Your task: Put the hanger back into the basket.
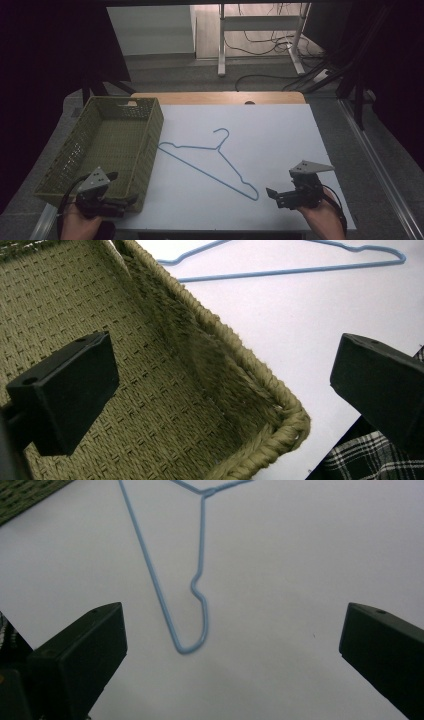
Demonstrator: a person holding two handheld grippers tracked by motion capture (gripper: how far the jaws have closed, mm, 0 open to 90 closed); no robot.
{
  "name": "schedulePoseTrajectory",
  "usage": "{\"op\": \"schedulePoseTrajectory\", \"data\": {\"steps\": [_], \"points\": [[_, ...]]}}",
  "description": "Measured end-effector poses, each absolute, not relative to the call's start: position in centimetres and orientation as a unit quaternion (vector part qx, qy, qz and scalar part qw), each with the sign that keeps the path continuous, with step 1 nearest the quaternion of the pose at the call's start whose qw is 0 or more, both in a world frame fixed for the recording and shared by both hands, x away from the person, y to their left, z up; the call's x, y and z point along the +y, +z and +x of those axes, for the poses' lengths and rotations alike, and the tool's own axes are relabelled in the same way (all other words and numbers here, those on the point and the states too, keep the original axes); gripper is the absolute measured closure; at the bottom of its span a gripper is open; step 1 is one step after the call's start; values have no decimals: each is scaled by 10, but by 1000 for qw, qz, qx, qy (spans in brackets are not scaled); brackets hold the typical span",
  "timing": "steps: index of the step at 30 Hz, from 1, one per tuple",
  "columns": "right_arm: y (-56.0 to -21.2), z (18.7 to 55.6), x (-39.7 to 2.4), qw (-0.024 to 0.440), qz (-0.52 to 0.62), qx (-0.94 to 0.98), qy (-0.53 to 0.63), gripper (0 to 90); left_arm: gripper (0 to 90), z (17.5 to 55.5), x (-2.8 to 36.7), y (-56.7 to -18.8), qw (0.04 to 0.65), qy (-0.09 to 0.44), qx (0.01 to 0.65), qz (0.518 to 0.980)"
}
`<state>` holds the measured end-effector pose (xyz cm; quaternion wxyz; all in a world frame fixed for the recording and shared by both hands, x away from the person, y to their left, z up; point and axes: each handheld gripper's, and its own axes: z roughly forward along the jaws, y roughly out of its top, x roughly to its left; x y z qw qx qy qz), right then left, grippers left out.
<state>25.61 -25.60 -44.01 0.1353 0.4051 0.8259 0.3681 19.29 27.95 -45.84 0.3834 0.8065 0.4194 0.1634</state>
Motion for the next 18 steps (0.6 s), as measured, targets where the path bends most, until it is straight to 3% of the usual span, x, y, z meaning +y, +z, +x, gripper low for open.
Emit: {"op": "schedulePoseTrajectory", "data": {"steps": [18], "points": [[-437, 286, -215, 128, 394, 839, 353, 0, 0, 193, 279, -460, 376, 168, 419, 809]]}}
